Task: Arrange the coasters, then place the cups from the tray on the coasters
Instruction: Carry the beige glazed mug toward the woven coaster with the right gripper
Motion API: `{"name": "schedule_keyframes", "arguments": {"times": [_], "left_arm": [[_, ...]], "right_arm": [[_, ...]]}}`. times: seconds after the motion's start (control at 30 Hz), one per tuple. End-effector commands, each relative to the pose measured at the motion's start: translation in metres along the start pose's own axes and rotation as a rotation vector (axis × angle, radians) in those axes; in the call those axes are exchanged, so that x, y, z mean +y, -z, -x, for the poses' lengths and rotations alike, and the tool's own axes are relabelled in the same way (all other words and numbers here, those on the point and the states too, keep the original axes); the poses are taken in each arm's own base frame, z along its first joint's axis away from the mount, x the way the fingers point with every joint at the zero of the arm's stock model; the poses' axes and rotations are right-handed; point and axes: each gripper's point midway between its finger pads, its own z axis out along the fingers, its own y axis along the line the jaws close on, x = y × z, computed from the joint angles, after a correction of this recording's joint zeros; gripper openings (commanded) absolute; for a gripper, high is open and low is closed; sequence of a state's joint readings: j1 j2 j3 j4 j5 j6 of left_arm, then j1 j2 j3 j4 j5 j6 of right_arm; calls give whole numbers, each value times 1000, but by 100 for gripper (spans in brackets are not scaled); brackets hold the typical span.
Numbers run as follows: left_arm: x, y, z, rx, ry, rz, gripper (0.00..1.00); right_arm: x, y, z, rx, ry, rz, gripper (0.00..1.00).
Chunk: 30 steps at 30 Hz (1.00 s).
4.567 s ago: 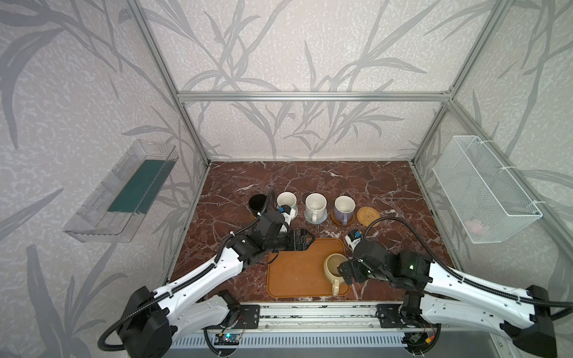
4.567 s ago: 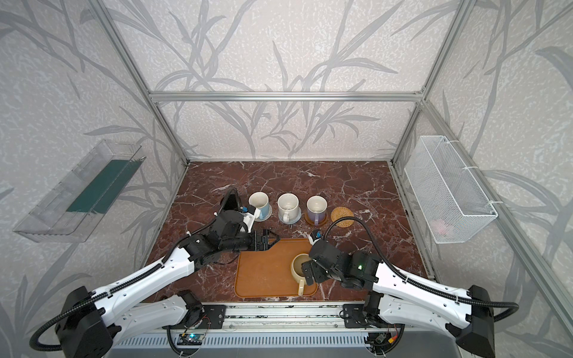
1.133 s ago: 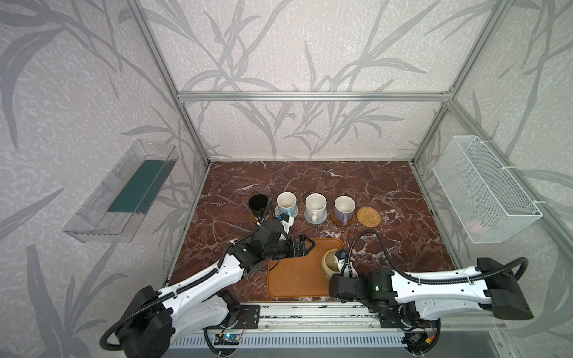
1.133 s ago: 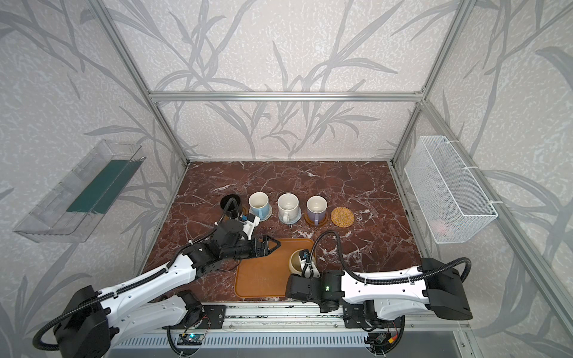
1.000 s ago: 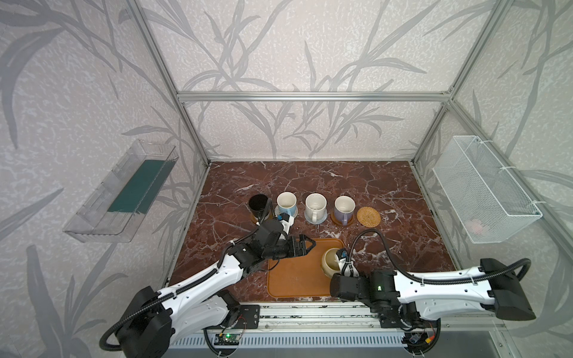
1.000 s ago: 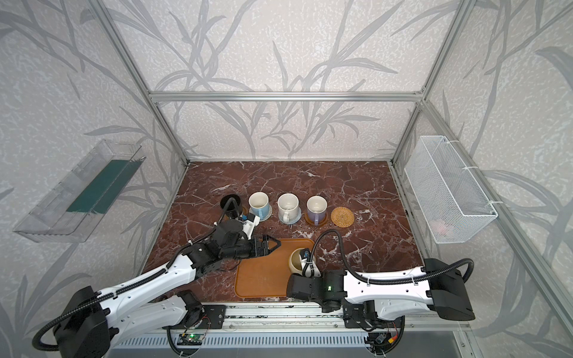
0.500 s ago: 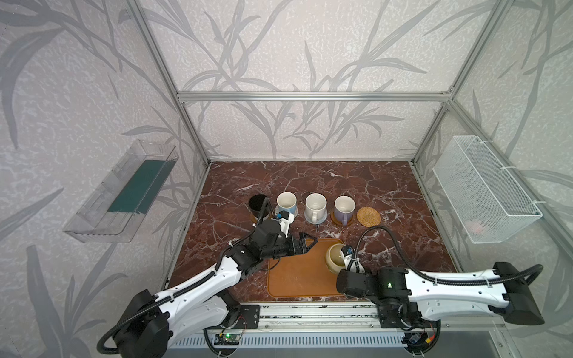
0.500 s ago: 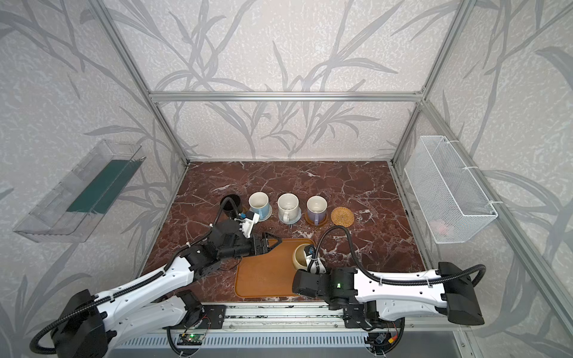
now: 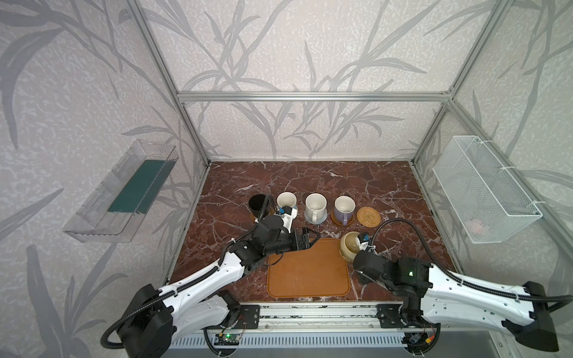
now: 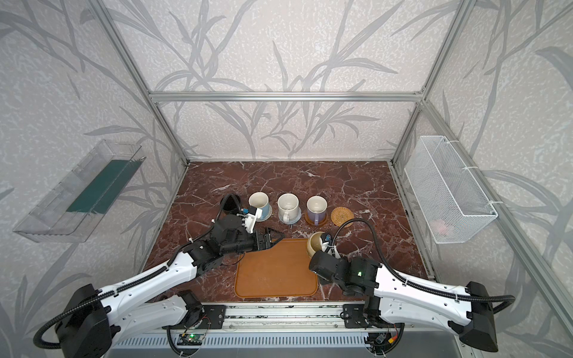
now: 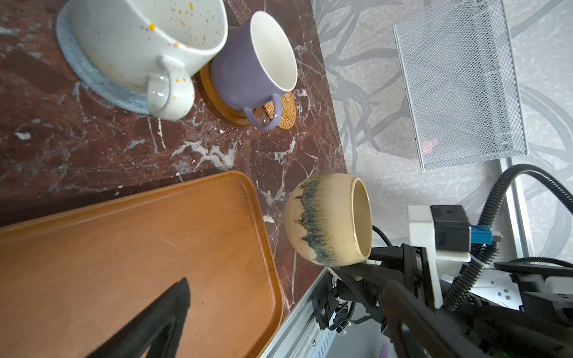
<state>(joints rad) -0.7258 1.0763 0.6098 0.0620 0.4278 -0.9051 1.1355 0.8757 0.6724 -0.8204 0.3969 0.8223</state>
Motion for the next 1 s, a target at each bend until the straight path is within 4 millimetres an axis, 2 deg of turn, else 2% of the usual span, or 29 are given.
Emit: {"name": "schedule_keyframes", "arguments": {"times": [0.0,0.33,0.53,0.77,0.97], "left_arm": [[-18,-3,17,-37,-37,-23,99],[-34,-21,36,-47,-95,-11,99],[-43,-28,46,-48,-132,-2,99],[-54,-36,54,-46,-151,-14,99],[-54,-45,57,-34,-157,-4,99]], "right_arm": [[-4,15,25,-70,7,24,0],[-46,18,47,-59,-21,-68,0],[-66,13,64,-61,-64,-106,0],[-84,-1,89,-78,-128,-119,0],[-103,-20,106,-78,-184,-131,0]]}}
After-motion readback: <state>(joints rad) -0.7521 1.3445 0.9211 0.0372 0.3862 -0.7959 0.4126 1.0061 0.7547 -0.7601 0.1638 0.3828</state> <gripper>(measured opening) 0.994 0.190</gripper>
